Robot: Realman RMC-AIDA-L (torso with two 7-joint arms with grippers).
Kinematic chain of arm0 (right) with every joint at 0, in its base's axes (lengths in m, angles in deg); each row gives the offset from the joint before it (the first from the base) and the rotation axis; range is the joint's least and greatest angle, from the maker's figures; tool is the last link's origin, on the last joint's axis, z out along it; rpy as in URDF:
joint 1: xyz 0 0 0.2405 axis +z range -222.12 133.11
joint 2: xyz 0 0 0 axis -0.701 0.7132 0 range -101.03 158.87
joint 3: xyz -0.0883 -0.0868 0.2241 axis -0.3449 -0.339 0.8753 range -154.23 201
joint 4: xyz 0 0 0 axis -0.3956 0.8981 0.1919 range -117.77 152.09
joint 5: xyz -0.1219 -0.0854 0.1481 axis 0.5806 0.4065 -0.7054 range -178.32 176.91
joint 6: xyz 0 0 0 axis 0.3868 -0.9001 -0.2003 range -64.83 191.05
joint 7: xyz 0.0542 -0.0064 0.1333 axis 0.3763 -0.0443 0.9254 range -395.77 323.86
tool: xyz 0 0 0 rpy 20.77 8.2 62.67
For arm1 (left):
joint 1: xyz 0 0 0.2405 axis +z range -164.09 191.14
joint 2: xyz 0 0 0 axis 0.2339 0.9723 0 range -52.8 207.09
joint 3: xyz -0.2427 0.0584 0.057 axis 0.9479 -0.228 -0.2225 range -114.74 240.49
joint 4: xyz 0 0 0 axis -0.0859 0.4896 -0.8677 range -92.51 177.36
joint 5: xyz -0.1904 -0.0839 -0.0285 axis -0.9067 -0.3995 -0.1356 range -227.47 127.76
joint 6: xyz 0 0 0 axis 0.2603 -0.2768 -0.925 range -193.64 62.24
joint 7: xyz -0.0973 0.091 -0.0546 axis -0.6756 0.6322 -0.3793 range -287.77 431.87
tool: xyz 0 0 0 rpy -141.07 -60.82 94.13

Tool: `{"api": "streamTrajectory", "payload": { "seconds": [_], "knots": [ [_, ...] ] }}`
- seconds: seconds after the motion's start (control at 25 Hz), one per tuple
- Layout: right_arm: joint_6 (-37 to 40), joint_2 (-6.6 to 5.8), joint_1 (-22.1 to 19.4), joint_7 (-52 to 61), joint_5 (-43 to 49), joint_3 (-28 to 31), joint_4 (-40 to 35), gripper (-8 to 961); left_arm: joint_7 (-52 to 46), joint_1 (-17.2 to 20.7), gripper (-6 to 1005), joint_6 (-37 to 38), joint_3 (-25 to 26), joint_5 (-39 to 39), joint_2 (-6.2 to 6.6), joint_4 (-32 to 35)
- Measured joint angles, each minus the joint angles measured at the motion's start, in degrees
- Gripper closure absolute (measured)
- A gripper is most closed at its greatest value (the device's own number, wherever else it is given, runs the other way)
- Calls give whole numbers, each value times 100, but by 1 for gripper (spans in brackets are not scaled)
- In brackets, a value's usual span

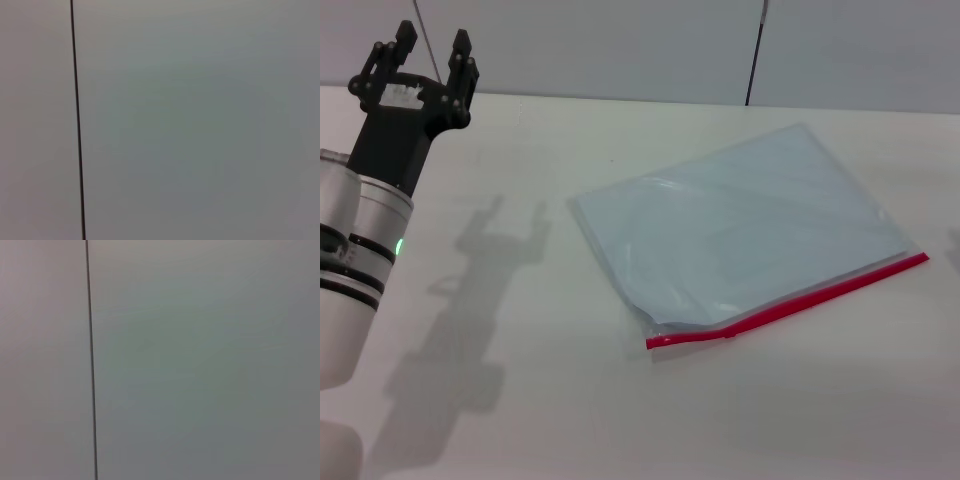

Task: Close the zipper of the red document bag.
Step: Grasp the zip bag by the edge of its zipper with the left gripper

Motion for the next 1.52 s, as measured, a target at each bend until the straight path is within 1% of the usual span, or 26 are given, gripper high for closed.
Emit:
{"api": "streamTrajectory", "payload": {
  "seconds": [0.52,0.68,0.72,0.8,0.92,0.96,1.04,1.12,1.16,1.24,1.28,1.32,1.36,1.52],
  "knots": [
    [0,0,-8,0,0,0,0,88,-5,0,430,50,-4,0,10,1],
    [0,0,-33,0,-4,0,0,87,-10,-105,431,426,-181,0,66,61],
    [0,-1,-38,0,-4,0,0,87,-10,-167,431,595,-278,-1,97,99],
    [0,-5,-44,0,-6,0,0,87,-3,-272,431,965,-452,1,198,211],
    [1,-9,-45,0,-8,0,-3,87,93,-415,432,1644,-740,107,450,595],
    [1,-9,-45,0,-7,0,-8,87,213,-437,432,1876,-815,203,561,828],
    [0,-9,-45,0,-7,0,-15,87,582,-420,433,2230,-866,332,700,1253],
    [0,-9,-55,0,-9,0,-23,88,1259,-340,433,2736,-863,369,792,1791],
    [0,-9,-59,0,-8,0,-23,88,1641,-277,433,3001,-840,371,813,2089],
    [1,-9,-64,0,-9,0,-28,88,2429,-122,433,3526,-743,348,802,2611],
    [0,-9,-64,0,-9,0,-29,88,2429,-122,433,3526,-743,348,802,2611],
    [0,-9,-64,0,-9,0,-29,88,3248,125,434,4087,-562,325,719,3168],
    [0,-9,-65,0,-10,1,-29,88,3452,200,434,4264,-494,324,692,3341],
    [0,-8,-64,0,-9,0,-28,88,4495,600,434,5630,-150,321,501,4274]
  ]
}}
